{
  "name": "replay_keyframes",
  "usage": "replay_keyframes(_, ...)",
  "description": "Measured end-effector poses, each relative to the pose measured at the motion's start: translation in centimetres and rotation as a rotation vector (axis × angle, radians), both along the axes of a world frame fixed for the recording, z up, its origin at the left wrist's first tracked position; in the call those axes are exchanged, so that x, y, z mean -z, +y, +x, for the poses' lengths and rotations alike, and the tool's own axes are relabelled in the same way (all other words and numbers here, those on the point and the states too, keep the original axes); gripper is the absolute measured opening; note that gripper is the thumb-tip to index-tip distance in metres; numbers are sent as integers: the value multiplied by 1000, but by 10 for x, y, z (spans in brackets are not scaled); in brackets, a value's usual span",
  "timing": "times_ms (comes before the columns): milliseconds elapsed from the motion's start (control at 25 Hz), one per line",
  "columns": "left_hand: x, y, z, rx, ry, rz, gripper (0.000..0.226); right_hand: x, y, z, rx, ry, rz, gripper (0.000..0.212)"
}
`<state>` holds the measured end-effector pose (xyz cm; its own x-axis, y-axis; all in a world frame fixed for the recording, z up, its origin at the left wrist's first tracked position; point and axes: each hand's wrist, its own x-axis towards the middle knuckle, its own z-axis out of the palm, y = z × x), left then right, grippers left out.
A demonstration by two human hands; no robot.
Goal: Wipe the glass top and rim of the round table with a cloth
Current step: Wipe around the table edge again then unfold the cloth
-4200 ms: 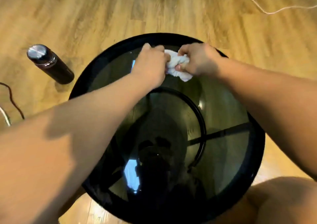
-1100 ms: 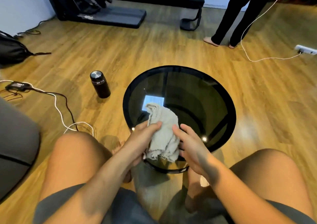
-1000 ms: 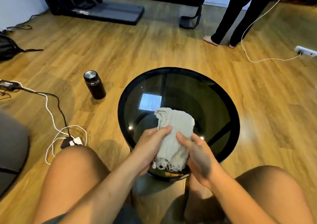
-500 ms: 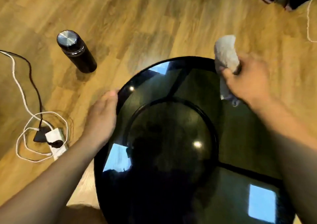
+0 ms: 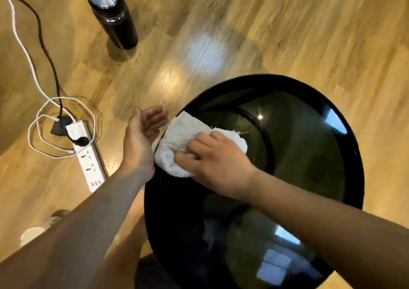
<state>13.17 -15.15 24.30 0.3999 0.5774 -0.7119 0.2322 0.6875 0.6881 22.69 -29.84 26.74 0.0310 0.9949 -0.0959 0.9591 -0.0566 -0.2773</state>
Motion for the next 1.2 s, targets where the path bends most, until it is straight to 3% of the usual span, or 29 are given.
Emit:
replay_keyframes(40,1,0,-2,31,22,9,53,-2,-13,29,-57,-30,-48,30)
replay_keyframes(80,2,-2,-2,72,34,25,54,-3,-28,62,15,-72,-63,33)
replay_keyframes(240,6,-3,-2,188,76,87,56,-46,-55,182,825,-208,-151,37)
replay_keyframes(320,10,-1,-1,138,90,112,51,-52,-23,199,916,-77,-136,35)
replay_keyframes(480,14,-1,-14,13,119,78,37,-17,44,149,689,-19,-475,36)
replay_keyframes(600,19,-16,-44,-121,150,36,34,-20,75,102,463,-121,-442,50)
replay_keyframes(760,21,-30,-60,-278,247,54,17,-18,93,-18,-91,21,-405,45)
replay_keyframes(880,16,-36,-66,-119,257,289,24,-20,96,-15,-354,69,-406,47)
replay_keyframes(960,17,-39,-66,124,274,439,45,-23,94,51,-131,-24,-455,55)
replay_keyframes(1080,15,-39,-64,286,292,493,55,-49,61,141,556,-230,-697,73)
replay_keyframes(1160,15,-37,-62,300,281,500,58,-58,52,144,868,-95,-691,71)
replay_keyframes(1200,16,-36,-61,290,281,493,59,-52,61,130,865,-84,-628,68)
